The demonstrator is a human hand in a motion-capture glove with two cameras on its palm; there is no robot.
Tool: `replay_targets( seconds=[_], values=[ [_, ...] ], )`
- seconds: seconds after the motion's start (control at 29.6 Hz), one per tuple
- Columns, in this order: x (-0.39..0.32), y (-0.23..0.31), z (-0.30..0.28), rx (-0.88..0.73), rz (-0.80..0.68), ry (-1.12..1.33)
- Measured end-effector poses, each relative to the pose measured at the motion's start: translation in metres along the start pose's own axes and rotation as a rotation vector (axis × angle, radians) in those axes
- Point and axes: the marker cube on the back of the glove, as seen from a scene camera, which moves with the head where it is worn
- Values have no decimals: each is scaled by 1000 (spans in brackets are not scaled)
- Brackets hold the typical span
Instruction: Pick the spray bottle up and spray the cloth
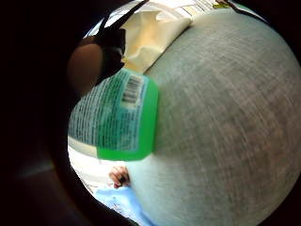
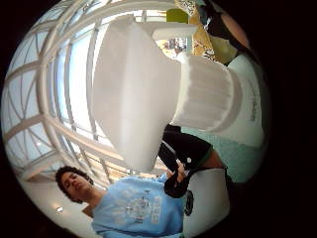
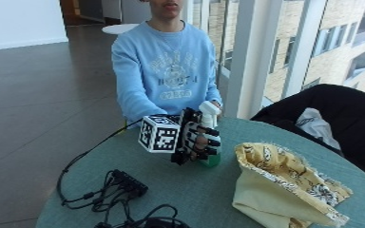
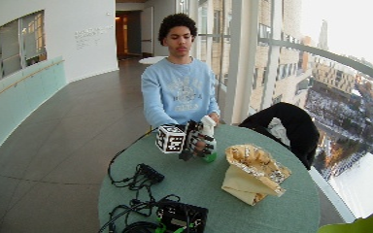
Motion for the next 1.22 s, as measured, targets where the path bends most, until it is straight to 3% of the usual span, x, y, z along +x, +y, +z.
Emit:
replay_targets(
  seconds=[0.3,0.54,0.85,1.22],
  values=[
    [-3,-5,15,188,1,6],
    [-10,-9,13,216,-29,42],
    [-44,-36,-15,131,34,167],
    [-76,-67,-32,-155,245,314]
  ],
)
